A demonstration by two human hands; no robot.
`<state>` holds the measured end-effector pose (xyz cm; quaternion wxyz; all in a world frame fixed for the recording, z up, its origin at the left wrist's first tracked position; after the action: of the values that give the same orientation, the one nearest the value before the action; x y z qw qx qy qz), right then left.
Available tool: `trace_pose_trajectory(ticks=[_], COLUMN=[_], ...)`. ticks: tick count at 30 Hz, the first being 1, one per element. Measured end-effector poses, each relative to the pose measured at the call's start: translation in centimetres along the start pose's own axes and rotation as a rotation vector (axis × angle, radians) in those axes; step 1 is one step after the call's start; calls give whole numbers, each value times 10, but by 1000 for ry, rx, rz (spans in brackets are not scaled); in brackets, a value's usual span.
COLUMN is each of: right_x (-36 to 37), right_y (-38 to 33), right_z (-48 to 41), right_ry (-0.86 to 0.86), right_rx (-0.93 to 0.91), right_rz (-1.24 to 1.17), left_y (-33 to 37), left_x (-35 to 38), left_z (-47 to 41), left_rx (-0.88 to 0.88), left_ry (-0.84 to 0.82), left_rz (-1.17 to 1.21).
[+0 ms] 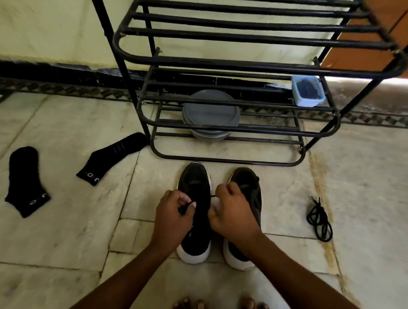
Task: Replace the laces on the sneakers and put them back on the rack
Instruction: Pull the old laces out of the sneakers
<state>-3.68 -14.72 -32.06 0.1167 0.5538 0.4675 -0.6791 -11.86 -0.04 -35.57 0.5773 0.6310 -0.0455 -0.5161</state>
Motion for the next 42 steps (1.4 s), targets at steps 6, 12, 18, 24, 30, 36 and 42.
trace_pose_trajectory(ticks=[6, 12, 18, 24, 30, 36, 42], right_x=[38, 66, 63, 61, 57, 43, 31], right_y=[-9, -12, -5, -14, -12, -12, 11], right_z=[9, 9, 19, 20, 18, 10, 2], right_ry=[10, -68, -30, -5, 0, 102, 228], right_rx=[36, 121, 202, 186, 168, 58, 172], right_rz=[-116, -90, -104, -143, -110, -52, -192], left_y=[15, 34, 38, 97, 105, 17, 19], left_x=[18, 27, 17, -42, -86, -25, 12], left_z=[-18, -34, -47, -72, -90, -58, -41], left_rx=[-80, -39, -251, 70, 130, -185, -154], left_ry=[-229, -419, -423, -184, 25, -382, -510], left_rz=[-164, -286, -28, 111, 70, -1104, -592])
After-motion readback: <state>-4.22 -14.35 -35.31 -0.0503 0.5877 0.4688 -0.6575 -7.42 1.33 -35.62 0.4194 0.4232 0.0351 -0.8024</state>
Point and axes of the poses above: each hand's wrist, its own z-axis away from the middle knuckle, its own x-axis out of the palm, y = z × x, the point moved 10 cm from there along -z, towards the middle knuckle, and after that the axes turned 15 degrees about -x, right-handed, at the moved point
